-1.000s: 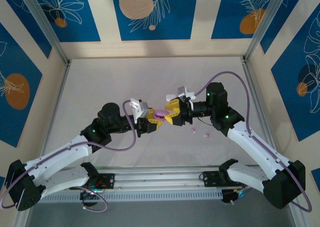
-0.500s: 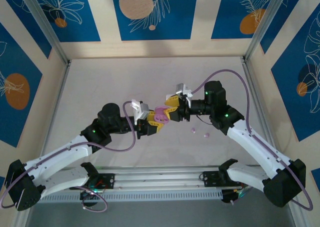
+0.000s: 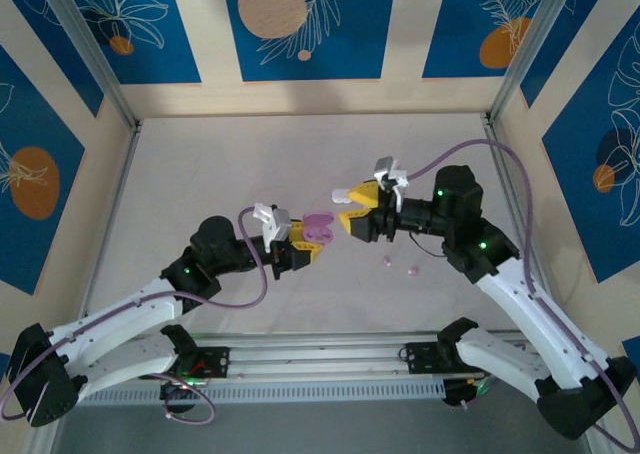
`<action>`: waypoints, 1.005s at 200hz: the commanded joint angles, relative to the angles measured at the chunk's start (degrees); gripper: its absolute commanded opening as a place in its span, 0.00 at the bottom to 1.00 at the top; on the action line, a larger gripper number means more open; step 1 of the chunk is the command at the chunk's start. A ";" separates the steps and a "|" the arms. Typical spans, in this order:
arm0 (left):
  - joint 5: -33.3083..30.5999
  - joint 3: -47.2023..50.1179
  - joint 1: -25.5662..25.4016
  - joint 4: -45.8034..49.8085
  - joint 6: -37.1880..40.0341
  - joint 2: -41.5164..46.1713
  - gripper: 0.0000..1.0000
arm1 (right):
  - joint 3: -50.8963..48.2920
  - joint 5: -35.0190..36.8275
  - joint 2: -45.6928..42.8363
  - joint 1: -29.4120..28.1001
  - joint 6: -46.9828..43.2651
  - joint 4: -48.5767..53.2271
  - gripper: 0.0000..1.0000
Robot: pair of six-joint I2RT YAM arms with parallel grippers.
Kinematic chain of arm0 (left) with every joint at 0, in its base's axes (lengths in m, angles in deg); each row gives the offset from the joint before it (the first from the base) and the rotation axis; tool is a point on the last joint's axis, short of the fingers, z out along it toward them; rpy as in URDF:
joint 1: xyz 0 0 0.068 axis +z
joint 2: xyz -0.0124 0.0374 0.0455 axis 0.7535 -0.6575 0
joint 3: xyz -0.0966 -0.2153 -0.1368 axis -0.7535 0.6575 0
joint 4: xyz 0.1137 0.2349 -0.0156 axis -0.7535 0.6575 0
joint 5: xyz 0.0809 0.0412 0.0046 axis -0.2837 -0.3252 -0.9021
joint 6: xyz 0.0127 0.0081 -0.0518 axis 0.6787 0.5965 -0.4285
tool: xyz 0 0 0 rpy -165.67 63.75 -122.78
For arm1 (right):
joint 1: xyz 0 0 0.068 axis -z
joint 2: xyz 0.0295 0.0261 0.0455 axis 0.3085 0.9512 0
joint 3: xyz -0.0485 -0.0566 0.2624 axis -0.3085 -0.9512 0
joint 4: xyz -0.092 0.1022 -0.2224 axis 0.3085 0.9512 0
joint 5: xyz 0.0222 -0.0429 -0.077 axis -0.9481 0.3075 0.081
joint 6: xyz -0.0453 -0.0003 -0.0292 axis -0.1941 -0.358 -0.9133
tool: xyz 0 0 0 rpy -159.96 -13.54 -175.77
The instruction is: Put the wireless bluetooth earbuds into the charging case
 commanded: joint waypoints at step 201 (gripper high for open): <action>-7.05 4.62 -2.55 -9.28 -3.73 1.17 0.28 | -5.21 27.55 32.03 12.04 25.00 32.88 0.41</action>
